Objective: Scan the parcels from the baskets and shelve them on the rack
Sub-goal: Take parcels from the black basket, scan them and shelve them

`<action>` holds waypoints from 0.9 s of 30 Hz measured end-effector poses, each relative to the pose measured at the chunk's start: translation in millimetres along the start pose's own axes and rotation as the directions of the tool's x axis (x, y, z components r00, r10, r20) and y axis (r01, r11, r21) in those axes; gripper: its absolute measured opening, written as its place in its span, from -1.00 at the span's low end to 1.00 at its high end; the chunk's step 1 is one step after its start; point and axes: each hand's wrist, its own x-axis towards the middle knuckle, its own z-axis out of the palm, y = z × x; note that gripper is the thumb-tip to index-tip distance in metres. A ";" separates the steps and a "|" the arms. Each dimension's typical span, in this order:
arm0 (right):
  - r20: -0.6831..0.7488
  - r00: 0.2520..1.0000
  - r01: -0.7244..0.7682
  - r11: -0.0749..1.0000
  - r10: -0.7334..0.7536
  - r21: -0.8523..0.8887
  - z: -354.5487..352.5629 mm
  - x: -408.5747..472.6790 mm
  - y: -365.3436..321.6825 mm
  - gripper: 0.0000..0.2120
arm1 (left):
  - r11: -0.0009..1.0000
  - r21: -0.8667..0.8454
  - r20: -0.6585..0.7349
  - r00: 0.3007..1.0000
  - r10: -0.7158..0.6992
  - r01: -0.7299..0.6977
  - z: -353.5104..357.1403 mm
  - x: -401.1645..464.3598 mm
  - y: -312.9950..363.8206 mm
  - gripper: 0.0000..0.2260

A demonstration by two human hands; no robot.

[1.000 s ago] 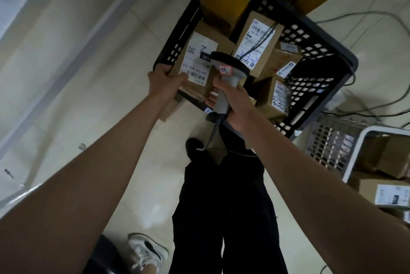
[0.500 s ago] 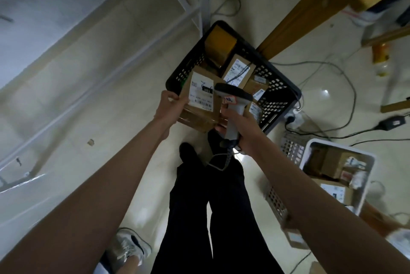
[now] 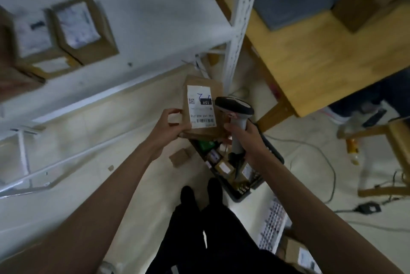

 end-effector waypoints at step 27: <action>0.449 0.741 0.648 0.708 -0.500 -0.281 96.9 -86.5 -180.4 -0.92 | 0.701 0.200 -0.547 0.516 0.660 -0.684 -103.6 -96.3 156.4 -0.37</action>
